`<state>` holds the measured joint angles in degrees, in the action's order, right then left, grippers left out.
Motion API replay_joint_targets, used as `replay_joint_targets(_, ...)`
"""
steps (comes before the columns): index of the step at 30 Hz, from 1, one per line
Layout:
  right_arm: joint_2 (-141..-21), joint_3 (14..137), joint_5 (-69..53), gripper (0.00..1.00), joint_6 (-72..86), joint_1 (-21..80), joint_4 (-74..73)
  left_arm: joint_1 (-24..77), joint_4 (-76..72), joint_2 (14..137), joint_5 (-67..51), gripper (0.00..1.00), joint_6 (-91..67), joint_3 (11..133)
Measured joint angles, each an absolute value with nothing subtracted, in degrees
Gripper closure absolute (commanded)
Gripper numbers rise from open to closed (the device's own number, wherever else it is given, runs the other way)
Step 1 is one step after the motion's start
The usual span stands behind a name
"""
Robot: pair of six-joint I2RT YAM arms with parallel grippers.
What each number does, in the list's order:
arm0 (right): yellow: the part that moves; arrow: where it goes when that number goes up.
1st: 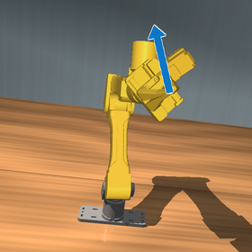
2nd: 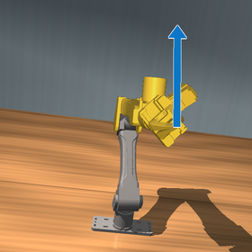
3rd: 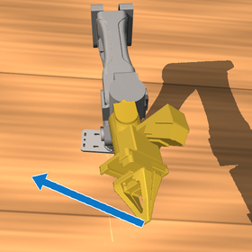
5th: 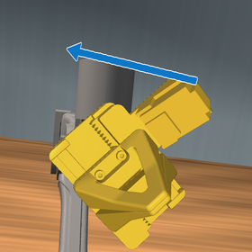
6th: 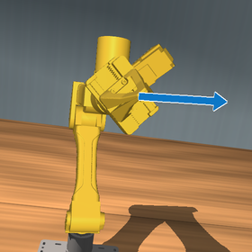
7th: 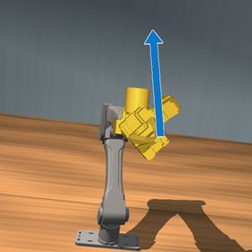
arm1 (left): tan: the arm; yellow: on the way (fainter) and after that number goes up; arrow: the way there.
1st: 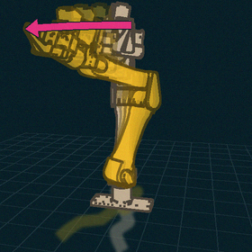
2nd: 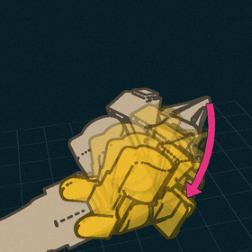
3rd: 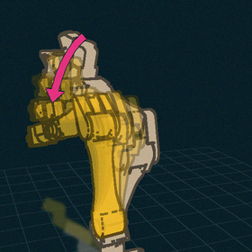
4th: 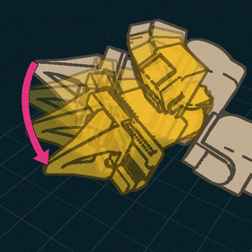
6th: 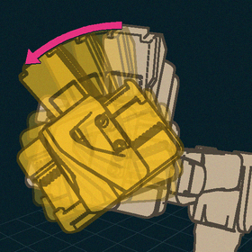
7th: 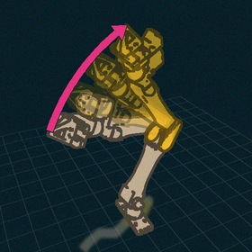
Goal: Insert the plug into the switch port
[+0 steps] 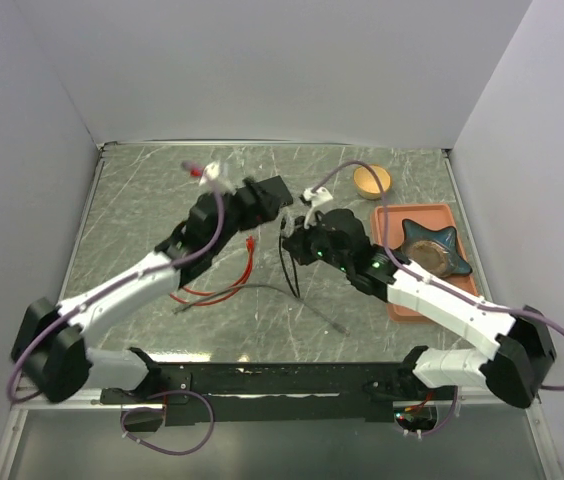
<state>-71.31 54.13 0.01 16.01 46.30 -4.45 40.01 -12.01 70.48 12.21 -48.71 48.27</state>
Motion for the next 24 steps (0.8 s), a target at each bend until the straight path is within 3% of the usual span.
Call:
replay_joint_targets(12,-53.4,50.2,17.6,1.0,14.9,44.0,-17.4,35.4,15.0,111.4,17.7,0.01,-30.8,100.4)
replay_joint_targets(19,-42.8,50.8,26.0,1.0,11.9,43.6,-20.6,31.9,23.4,133.2,16.4,0.04,-26.0,120.1)
replay_joint_targets(24,-43.2,51.4,26.5,1.0,11.0,43.5,-20.1,28.6,25.2,143.5,15.5,0.04,-23.5,127.9)
